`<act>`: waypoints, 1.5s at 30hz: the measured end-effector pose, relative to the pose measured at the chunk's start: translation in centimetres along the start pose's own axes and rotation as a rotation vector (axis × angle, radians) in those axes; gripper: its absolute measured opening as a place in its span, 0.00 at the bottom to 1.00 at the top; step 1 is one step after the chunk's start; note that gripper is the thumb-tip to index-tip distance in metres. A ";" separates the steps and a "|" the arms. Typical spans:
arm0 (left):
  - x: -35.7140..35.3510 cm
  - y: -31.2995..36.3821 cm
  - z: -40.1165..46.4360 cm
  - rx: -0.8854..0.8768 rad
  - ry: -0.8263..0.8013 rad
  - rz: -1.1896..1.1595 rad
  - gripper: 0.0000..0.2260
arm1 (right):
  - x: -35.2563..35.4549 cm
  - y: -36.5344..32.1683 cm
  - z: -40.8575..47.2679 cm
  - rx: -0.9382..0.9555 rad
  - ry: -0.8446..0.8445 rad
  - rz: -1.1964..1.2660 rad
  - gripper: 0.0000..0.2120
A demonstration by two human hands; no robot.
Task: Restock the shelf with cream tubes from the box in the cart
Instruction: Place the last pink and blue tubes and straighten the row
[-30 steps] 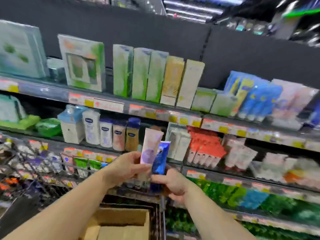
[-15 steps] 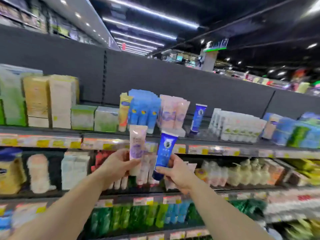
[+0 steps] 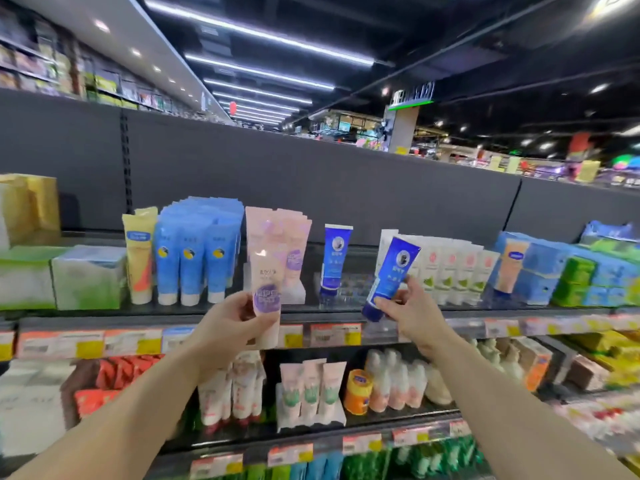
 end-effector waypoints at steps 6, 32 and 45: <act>-0.8 0.0 2.6 -0.006 -0.015 -0.041 0.07 | -0.1 -0.8 4.3 0.067 0.060 -0.163 0.20; -2.1 1.2 3.8 0.063 0.116 0.127 0.08 | -2.1 0.3 8.0 0.105 -0.140 -0.356 0.24; -2.2 0.3 4.3 0.108 0.119 0.135 0.08 | -2.4 1.6 7.6 0.061 -0.124 -0.467 0.19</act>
Point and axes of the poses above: each hand's wrist, its own z-axis towards the middle knuckle, its own x-axis out of the back of the hand, y = z × x, the point moved 7 cm from there along z, towards the middle knuckle, and after that the axes turned 13 degrees about z, right-handed, at the moved point
